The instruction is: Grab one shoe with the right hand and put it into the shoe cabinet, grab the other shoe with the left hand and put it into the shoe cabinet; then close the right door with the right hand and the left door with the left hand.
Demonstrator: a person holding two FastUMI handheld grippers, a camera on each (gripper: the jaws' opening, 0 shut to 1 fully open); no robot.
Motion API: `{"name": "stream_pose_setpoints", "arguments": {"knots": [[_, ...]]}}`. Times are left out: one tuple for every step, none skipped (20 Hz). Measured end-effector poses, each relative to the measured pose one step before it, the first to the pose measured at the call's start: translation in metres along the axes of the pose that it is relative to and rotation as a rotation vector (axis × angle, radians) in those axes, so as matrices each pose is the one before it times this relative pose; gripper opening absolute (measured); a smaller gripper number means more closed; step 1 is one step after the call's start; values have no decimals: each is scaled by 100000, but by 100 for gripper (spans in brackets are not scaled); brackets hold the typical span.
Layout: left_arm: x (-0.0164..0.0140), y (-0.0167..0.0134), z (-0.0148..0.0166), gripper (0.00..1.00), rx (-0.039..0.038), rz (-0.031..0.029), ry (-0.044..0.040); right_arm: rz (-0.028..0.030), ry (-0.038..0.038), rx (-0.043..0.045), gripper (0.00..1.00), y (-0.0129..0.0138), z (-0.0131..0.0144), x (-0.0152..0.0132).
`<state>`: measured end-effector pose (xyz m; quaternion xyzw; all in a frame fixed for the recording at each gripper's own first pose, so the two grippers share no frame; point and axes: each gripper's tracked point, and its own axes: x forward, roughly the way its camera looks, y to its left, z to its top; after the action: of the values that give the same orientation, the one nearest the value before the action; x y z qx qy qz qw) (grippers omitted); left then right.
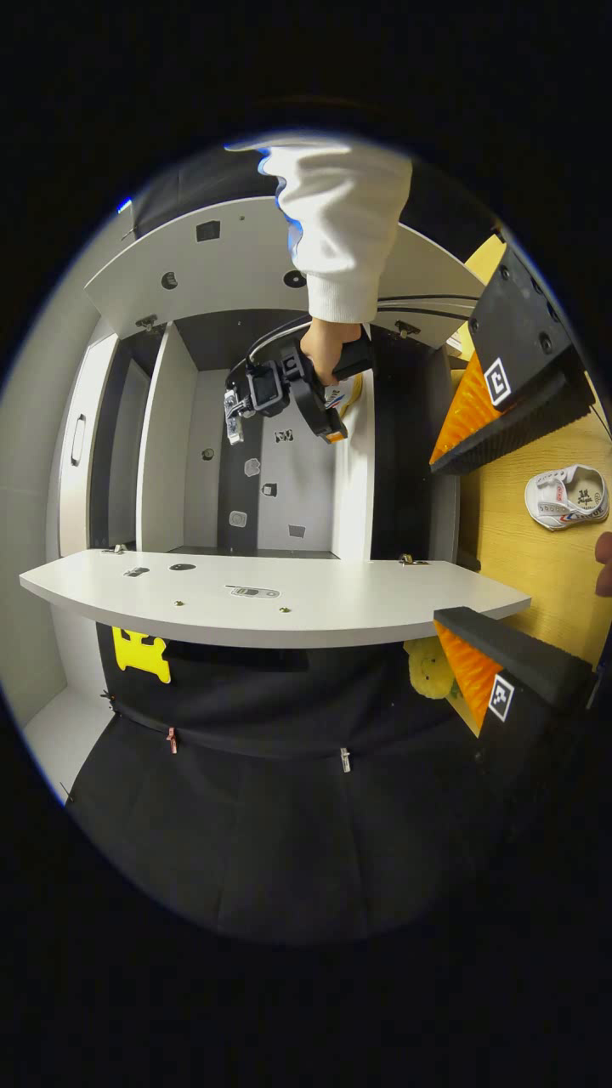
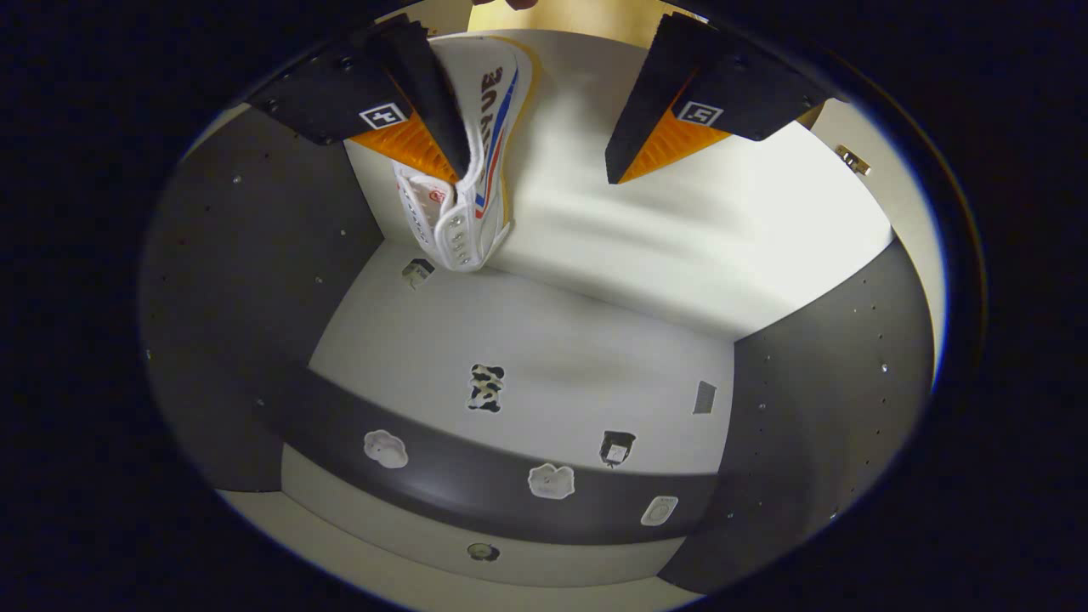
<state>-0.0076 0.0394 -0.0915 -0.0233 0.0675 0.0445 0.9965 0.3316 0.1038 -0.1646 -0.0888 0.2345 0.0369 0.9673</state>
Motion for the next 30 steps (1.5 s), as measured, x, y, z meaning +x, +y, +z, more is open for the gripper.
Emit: {"name": "stream_pose_setpoints", "arguments": {"knots": [[-262,3,39,98,145,-69,-178,1196,-3389,3083,99,152,742,-833],[-205,16,-14,98,293,-102,-74,1280,-3508,2905,98,139,737,-1053],[-289,8,-54,98,336,26,-73,850,-3447,1951,98,2,896,-1197],[-206,115,-110,98,187,126,100,500,-3664,1500,98,3,857,-1285],[-210,36,-130,98,-122,-40,96,661,-3651,1545,98,171,891,-1462],[-239,100,-133,98,-257,-77,81,858,-3536,1892,98,224,767,-1530],[-164,172,-229,98,-74,-35,83,1023,-3058,2090,98,297,710,-1684],[-147,242,-357,98,303,34,157,966,-2720,1772,98,305,625,-1760],[-39,193,-408,98,422,-255,148,760,-2518,1379,98,202,443,-1829],[-65,133,-651,98,499,-702,538,975,-2326,1236,98,258,408,-1877],[16,213,-867,98,352,-659,526,905,-2774,949,98,357,529,-2183],[-40,-103,-985,98,-152,-1703,1114,812,-1966,-103,98,167,333,-2086],[26,-163,-1371,98,-195,-1916,1324,414,-1676,-167,98,93,351,-1715],[-13,-143,-1395,99,-130,-1996,1890,864,-1240,229,98,106,260,-1922],[5,-309,-1765,99,43,-2381,2604,615,-1407,777,98,167,304,-1693],[13,-351,-1702,99,348,-2259,2864,759,-765,1389,98,101,178,-1675],[100,-366,-1919,99,916,-1877,3021,314,-717,1287,97,-20,240,-1655],[131,-234,-1699,99,704,-1419,3320,-115,-752,1201,97,-265,194,-1502],[273,-459,-1900,99,520,-1197,3576,-415,-1167,856,98,-291,311,-1491],[409,-502,-1584,99,242,-1465,2952,-849,-958,470,98,-372,285,-1523],[364,-530,-1474,99,539,-1509,3046,-521,-750,-52,98,-276,165,-1283],[571,-556,-1427,99,488,-1395,2569,-493,-427,-593,98,-295,24,-1281],[871,-509,-1229,99,75,-1607,2316,-42,73,-555,98,-190,74,-965],[1228,-412,-1031,99,201,-1668,1979,-46,12,-643,98,-281,126,-927],[1208,-294,-1104,99,464,-1090,2507,-116,21,-389,98,-481,325,-1017],[1213,-128,-1064,99,395,-703,2558,-486,-439,-613,98,-560,354,-712],[1279,127,-931,99,-76,-266,2297,-633,-551,-317,98,-652,532,-595],[1184,95,-786,98,-754,23,2089,-566,-809,-19,98,-592,635,-540],[1363,402,-947,97,-299,946,2174,-934,-898,164,98,-687,652,-432],[1116,408,-688,95,501,1484,1681,-773,-718,417,98,-725,602,-401]]}}
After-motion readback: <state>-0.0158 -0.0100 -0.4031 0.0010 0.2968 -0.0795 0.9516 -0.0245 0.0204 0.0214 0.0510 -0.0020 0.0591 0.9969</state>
